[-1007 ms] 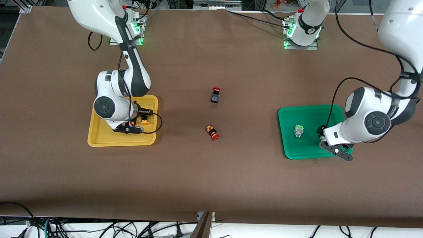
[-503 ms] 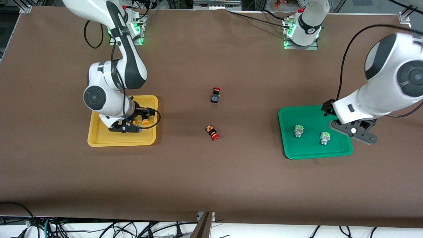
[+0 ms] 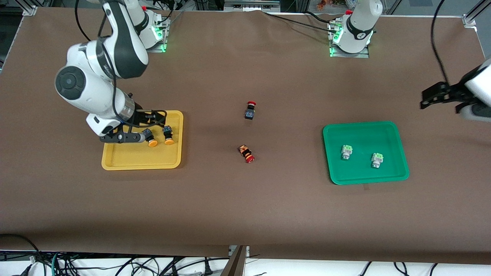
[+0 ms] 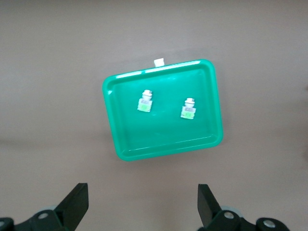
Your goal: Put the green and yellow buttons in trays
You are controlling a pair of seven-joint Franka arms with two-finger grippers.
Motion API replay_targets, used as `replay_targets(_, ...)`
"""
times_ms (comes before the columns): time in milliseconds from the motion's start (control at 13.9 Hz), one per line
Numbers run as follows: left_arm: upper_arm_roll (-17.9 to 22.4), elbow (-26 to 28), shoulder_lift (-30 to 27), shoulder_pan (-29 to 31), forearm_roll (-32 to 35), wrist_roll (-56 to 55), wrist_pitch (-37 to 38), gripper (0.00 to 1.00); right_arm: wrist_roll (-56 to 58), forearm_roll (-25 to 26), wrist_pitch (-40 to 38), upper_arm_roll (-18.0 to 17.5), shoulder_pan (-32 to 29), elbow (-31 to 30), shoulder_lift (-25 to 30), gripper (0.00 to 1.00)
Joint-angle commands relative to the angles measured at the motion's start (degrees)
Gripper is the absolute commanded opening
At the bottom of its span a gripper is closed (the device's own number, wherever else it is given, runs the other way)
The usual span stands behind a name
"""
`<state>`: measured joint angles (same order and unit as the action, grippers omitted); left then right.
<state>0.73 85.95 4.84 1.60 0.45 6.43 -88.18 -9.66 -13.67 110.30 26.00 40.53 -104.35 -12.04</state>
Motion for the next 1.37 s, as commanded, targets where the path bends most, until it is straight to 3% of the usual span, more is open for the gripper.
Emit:
replay_targets(0, 0.5, 2.6, -0.9, -1.9, -0.5, 0.1, -1.9, 1.0, 0.4, 2.6, -3.3, -0.2, -0.1, -1.2, 5.6, 0.99)
replay_targets(288, -0.4, 2.3, -1.2, -1.9, -0.4, -0.3, -0.3, 1.0, 0.5, 7.4, -6.7, -1.3, -1.8, -1.5, 10.7, 0.99)
replay_targets(503, -0.8, 1.9, -1.2, -1.9, -0.4, -0.3, -0.2, 1.0, 3.7, 8.2, -7.8, -11.5, -12.8, -1.4, 13.2, 0.99)
replay_targets(863, -0.6, 1.9, -1.2, -1.9, -0.4, -0.3, -0.2, 1.0, 7.2, 8.2, -8.7, -22.3, -25.4, -1.3, 14.0, 0.99)
replay_targets(1294, -0.6, 1.8, -1.1, -1.9, -0.4, -0.2, -0.2, 1.0, 7.5, 11.1, -8.4, -22.4, -25.5, 0.9, 13.6, 0.99)
